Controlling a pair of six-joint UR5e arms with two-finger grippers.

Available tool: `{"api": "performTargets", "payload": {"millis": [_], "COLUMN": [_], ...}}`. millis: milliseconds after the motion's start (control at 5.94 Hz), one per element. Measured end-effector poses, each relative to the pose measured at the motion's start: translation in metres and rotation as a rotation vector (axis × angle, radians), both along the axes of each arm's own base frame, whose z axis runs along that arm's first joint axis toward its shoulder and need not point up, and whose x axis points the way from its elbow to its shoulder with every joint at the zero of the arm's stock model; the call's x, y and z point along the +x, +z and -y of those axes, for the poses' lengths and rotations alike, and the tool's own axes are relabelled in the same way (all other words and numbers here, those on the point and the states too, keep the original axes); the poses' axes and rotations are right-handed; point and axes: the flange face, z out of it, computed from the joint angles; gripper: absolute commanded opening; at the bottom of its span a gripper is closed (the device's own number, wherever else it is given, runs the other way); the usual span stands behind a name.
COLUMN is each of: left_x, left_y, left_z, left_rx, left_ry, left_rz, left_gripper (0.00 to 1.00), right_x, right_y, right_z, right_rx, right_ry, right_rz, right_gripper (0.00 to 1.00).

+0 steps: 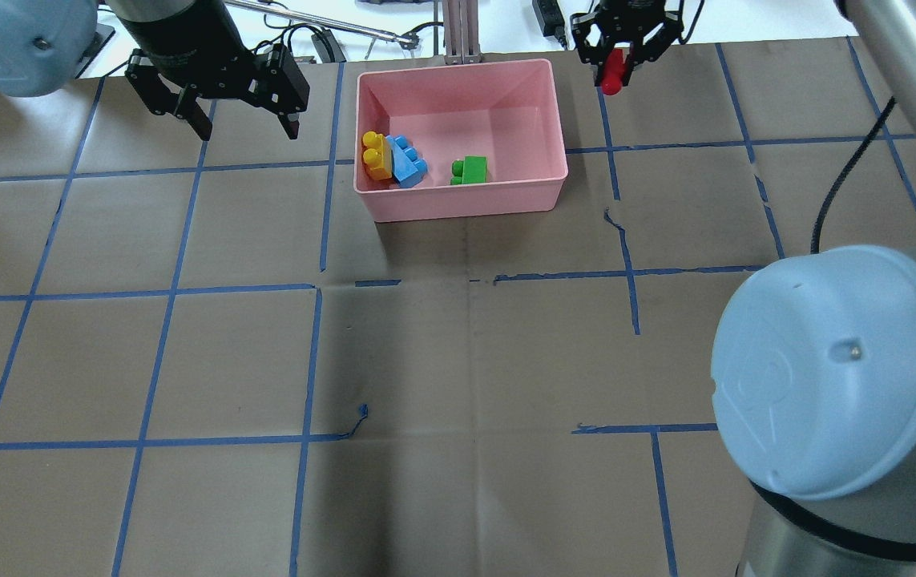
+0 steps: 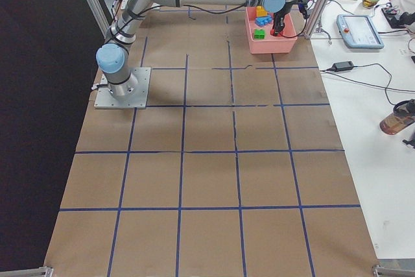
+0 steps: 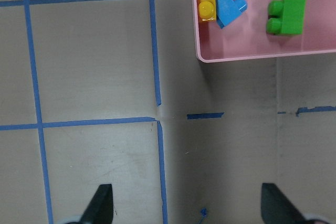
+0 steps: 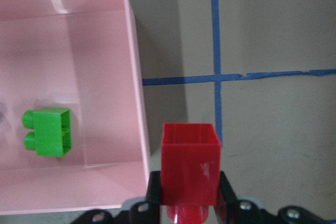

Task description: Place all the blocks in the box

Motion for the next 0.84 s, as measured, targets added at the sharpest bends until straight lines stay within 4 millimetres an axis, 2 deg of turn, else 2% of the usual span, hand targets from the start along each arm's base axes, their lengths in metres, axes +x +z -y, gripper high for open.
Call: {"api": "performTargets", "payload": {"millis": [168, 337, 505, 842], "left_x": [0.0, 0.001, 0.001, 0.0], "left_y": [0.001, 0.002, 0.002, 0.002], "left_z": [-0.001, -0.001, -0.001, -0.001], "left_rx": [-0.003, -0.004, -0.003, -0.004], "left_ry": [0.001, 0.001, 0.001, 0.0], "left_rz": [0.0, 0.0, 0.0, 0.002], "left_gripper": [1.0, 1.0, 1.0, 1.0], "right_x": [0.037, 0.054, 0.061, 0.072], "right_y": [-0.028, -0.057, -0.076, -0.083], "right_z": [0.0, 0.004, 0.007, 0.004], "right_rx": [0.009, 0.026, 0.046, 0.058], "right_ry": [-0.014, -0.019, -0.019, -0.02], "right_rz": [-0.001, -0.003, 0.001, 0.015], "right_gripper": [0.23, 0.61, 0.99, 0.99]}}
